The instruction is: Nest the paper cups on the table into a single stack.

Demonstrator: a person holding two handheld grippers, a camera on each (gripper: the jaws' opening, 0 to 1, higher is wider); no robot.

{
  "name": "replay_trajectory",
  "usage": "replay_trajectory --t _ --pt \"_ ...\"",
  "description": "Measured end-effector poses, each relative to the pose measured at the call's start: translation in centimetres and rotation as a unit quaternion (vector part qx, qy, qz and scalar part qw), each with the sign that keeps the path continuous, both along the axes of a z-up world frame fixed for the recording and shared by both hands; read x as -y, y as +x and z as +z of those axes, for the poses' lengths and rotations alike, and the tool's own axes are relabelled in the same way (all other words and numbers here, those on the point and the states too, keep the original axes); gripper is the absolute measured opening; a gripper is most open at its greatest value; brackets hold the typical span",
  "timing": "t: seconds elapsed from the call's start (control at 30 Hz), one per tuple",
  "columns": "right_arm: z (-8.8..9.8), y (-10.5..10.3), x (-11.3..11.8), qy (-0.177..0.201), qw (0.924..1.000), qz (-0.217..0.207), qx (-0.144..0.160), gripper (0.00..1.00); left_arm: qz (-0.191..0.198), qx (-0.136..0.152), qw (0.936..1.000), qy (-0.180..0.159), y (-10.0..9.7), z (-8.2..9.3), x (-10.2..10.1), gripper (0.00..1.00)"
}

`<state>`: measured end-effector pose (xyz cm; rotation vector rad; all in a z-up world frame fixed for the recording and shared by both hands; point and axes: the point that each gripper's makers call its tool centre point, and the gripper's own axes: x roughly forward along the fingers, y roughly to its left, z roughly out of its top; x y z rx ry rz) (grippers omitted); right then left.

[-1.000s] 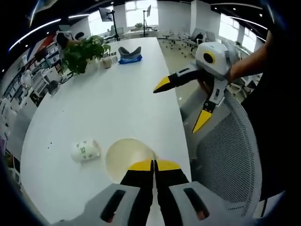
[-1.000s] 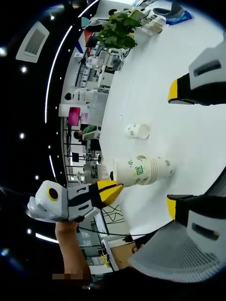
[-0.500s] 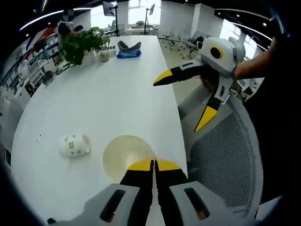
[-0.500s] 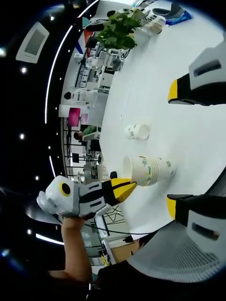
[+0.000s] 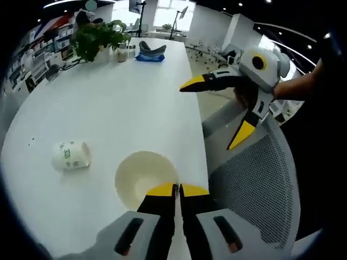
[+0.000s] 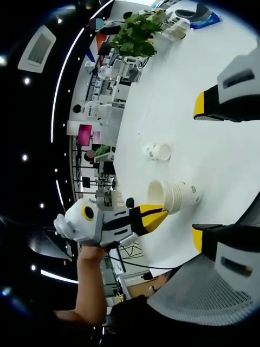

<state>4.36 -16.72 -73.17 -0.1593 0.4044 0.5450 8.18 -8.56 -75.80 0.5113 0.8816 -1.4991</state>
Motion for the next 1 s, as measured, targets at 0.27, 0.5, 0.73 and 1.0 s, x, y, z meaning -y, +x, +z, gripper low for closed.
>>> replay_trajectory --t 0.27,0.5,0.73,1.0 --pt "-0.1 0.1 0.1 0.000 1.0000 -0.001 -0.001 0.78 -0.001 -0.012 0.9999 0.001 -0.1 -0.4 0.1 0.00" --pt "-0.2 0.0 0.1 0.001 1.0000 0.001 -0.001 0.78 0.006 -0.012 0.9999 -0.003 -0.2 -0.5 0.2 0.00" --pt "-0.3 0.0 0.1 0.003 1.0000 0.004 -0.003 0.78 0.007 -0.003 0.9996 -0.027 -0.6 0.3 0.4 0.04" --pt "-0.1 -0.3 -0.2 0.008 0.9998 0.009 -0.012 0.78 0.018 0.021 0.9970 -0.072 -0.6 2.5 -0.7 0.19"
